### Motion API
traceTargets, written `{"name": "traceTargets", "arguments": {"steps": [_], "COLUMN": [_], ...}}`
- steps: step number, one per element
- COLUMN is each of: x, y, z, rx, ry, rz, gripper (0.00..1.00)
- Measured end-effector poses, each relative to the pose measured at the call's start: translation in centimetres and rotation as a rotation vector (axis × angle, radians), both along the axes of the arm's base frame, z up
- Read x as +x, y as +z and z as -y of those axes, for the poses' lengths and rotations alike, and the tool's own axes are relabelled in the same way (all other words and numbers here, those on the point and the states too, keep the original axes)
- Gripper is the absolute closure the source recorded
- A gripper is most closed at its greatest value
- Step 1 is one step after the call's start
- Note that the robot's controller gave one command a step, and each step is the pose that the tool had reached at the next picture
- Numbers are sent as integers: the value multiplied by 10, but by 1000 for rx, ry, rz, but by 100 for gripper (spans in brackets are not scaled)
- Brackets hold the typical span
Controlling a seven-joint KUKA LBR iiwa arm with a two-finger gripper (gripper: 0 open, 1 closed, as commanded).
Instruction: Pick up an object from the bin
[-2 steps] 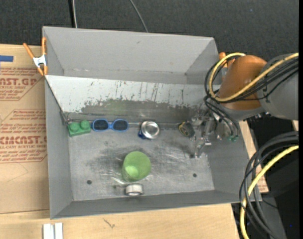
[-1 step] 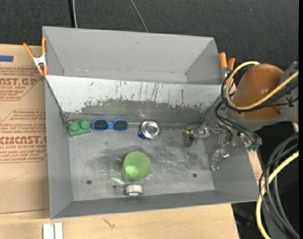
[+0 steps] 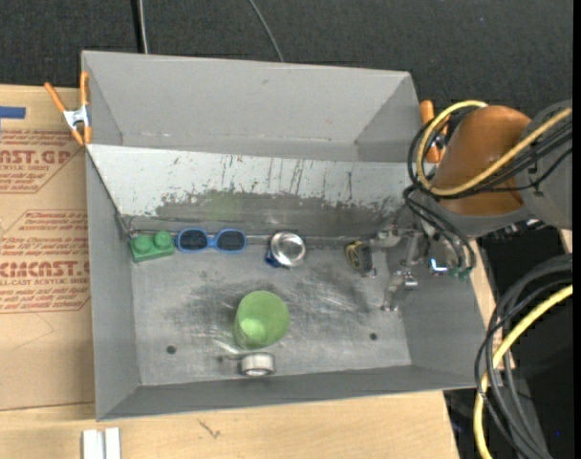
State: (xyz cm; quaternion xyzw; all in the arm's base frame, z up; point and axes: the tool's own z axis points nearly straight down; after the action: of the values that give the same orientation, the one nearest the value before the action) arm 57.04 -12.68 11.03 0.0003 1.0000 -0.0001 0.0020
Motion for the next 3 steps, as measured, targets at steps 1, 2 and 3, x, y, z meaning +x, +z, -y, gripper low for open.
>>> {"name": "traceTargets", "arguments": {"steps": [1,2,3], "x": [10,-5,-5], "y": [2,-31,-29], "z": [-93,-61,-62], "rx": [5,1,1], "ry": [-188,-298,-297], "rz": [-2,-4,-2], "gripper": [0,0,100]}}
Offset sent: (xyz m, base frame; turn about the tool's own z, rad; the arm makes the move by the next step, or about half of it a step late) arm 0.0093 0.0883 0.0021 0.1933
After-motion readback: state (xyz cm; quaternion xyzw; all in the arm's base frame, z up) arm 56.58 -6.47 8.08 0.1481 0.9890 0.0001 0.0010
